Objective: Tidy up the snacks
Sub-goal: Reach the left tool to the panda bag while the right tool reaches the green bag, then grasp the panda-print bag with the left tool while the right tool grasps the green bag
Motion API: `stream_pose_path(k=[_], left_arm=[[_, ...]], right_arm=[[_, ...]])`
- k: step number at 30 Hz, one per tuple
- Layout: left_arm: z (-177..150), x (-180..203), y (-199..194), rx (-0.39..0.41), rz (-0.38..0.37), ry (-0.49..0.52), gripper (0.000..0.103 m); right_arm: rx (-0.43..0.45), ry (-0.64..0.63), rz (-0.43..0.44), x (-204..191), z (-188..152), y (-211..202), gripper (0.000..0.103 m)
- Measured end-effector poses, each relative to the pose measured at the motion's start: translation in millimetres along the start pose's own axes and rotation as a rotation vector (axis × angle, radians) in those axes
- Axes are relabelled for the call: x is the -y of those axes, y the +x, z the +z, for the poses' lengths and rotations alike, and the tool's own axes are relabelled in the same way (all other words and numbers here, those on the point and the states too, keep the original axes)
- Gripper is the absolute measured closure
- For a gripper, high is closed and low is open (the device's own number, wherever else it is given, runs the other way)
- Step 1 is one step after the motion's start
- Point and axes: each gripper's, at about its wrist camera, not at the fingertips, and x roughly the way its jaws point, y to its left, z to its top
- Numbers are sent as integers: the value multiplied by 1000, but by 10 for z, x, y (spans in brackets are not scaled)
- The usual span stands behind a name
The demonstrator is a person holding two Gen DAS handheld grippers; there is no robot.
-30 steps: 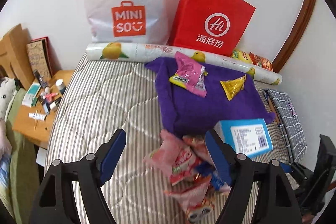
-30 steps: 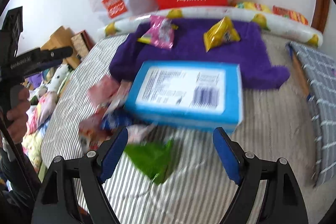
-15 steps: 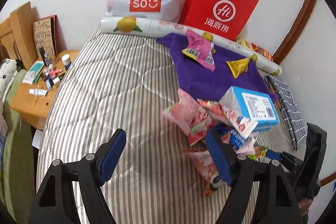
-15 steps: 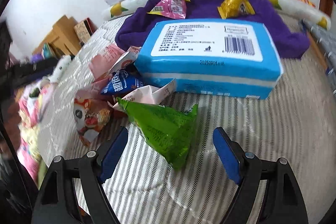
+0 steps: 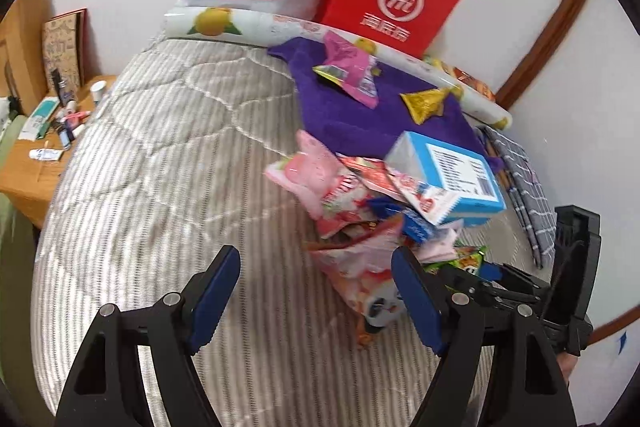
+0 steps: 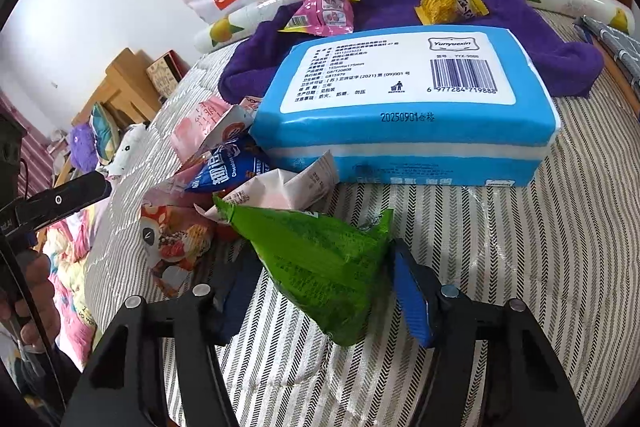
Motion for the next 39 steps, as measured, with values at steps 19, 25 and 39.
stream_pose_path(k=[19, 25, 39], left_arm=[[-93, 391, 581, -106, 19, -24, 35], [-107, 396, 648, -130, 9, -37, 59], [-156, 456, 144, -71, -20, -21, 65]], right_arm=[[108, 28, -91, 402, -277, -635, 41], [125, 29, -124, 475, -344, -751, 41], [159, 40, -121, 405, -318, -989, 42]])
